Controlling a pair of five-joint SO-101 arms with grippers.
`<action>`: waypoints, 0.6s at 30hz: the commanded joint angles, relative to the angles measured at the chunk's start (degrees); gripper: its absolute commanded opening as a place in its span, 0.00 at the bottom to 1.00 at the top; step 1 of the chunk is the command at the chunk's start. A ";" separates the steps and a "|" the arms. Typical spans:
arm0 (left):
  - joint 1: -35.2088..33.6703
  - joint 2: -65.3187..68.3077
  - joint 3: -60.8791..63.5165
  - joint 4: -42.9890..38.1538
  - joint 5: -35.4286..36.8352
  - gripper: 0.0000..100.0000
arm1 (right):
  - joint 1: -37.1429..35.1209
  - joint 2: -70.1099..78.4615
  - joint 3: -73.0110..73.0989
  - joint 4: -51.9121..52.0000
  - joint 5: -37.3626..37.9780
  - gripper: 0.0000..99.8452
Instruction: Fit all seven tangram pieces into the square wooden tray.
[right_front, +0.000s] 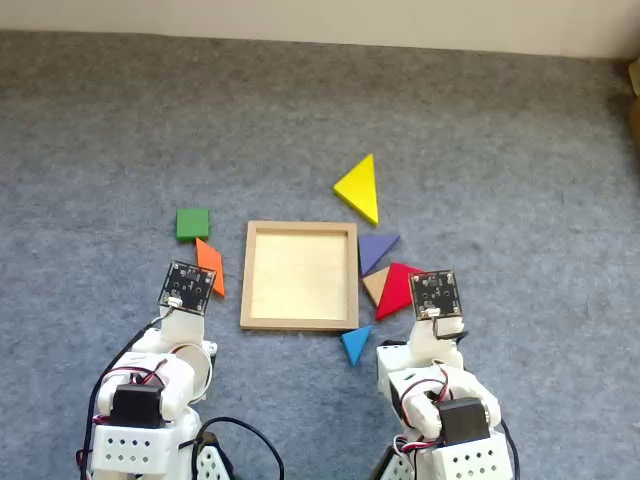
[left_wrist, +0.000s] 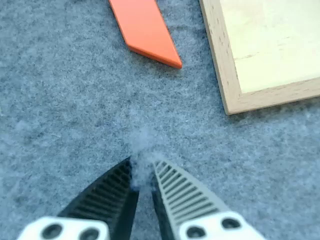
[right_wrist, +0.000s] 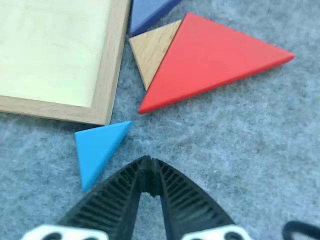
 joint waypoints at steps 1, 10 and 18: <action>-0.48 -2.86 1.10 0.35 -0.44 0.01 | 0.22 0.04 8.57 0.13 0.62 0.01; -0.48 -2.86 1.10 0.35 -0.44 0.01 | 0.57 0.04 8.22 0.22 0.62 0.01; -0.48 -2.86 1.10 0.35 -0.44 0.01 | 21.41 0.04 -6.55 0.31 0.70 0.01</action>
